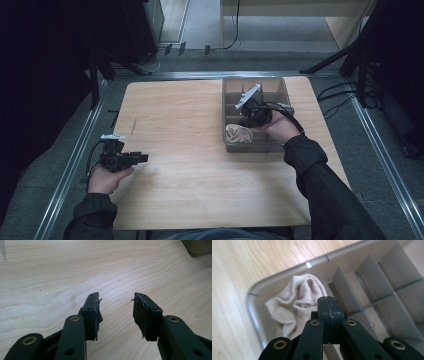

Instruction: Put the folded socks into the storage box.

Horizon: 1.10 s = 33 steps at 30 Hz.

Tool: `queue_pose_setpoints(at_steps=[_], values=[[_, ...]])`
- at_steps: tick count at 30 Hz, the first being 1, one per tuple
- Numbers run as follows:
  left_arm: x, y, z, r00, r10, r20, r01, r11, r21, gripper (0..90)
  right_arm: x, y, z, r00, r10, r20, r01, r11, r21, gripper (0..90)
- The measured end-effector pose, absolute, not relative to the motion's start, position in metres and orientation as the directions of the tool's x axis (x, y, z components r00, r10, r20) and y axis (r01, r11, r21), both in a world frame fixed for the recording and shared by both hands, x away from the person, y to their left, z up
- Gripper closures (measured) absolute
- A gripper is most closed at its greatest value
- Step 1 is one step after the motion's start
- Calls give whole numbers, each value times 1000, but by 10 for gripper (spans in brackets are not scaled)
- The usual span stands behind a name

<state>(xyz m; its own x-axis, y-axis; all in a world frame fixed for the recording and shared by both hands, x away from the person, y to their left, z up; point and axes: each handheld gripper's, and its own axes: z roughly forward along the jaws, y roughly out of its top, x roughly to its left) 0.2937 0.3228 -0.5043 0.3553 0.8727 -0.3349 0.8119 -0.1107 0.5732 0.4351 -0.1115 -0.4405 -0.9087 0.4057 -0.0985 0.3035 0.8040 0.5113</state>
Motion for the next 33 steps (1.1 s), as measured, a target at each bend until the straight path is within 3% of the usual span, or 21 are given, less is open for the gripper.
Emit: queue_pose_setpoints(at_steps=[7, 18, 33], values=[[294, 323, -505, 356, 872, -337, 813, -111, 571, 557, 444, -106, -458, -889, 445, -107, 343, 803, 487, 900], [294, 322, -505, 359, 872, -334, 813, -116, 570, 556, 431, -94, -468, -925, 373, -76, 299, 836, 460, 900], [295, 322, -505, 359, 871, -335, 812, -115, 571, 557, 430, -88, -484, -930, 366, -48, 317, 858, 405, 900]])
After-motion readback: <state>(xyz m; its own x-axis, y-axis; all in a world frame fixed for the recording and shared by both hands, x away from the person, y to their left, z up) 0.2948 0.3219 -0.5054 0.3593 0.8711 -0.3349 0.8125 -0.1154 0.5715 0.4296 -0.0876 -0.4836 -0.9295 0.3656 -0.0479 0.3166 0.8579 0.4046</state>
